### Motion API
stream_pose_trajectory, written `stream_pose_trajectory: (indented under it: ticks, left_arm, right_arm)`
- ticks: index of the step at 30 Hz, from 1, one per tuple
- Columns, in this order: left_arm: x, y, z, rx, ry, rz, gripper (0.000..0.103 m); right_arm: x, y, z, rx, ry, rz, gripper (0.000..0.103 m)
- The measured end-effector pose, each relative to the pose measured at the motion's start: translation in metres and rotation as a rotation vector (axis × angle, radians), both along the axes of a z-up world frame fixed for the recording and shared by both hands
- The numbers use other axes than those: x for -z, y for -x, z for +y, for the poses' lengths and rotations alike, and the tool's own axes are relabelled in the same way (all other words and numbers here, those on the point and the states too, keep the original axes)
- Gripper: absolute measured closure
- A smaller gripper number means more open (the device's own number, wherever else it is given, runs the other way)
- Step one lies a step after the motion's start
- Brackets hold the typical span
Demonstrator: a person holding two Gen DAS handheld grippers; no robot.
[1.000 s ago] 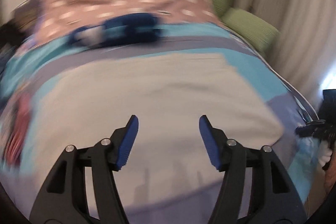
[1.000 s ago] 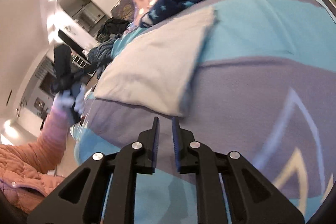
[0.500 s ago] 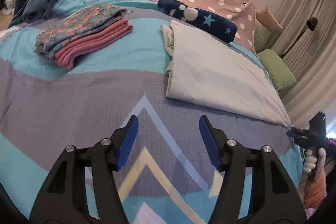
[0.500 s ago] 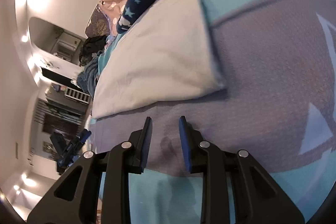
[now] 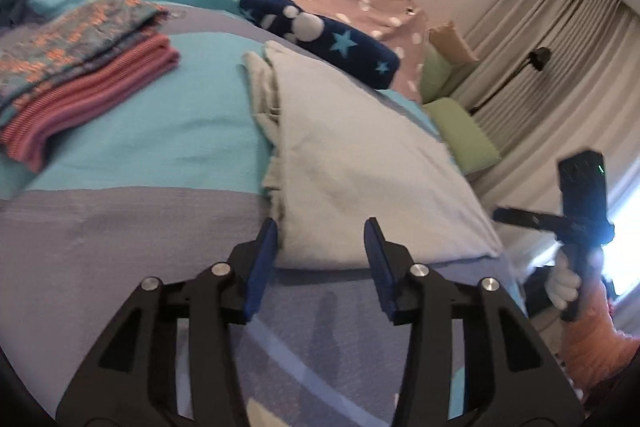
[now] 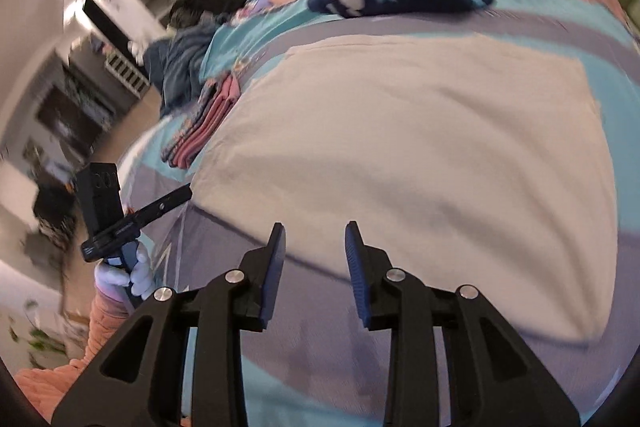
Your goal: Fold small clothes
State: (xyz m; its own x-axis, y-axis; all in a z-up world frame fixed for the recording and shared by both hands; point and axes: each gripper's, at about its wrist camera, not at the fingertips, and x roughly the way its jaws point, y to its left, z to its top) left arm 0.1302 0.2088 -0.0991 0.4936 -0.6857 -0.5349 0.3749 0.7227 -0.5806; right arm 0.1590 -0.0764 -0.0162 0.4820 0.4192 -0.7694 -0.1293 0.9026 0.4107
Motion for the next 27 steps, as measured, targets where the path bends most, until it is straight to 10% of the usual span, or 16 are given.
stream_pose_trajectory:
  ticks: [14, 24, 27]
  left_arm:
    - [0.01, 0.007, 0.023, 0.051, 0.27, -0.037, 0.061]
    - [0.012, -0.018, -0.003, 0.117, 0.084, 0.054, 0.06]
    - [0.016, -0.023, 0.005, 0.107, 0.123, 0.077, 0.086]
  right_arm:
    - [0.008, -0.097, 0.097, -0.204, 0.129, 0.066, 0.071]
    - [-0.003, -0.16, 0.136, -0.22, 0.284, 0.038, 0.058]
    - [-0.003, -0.19, 0.168, -0.238, 0.393, 0.027, 0.051]
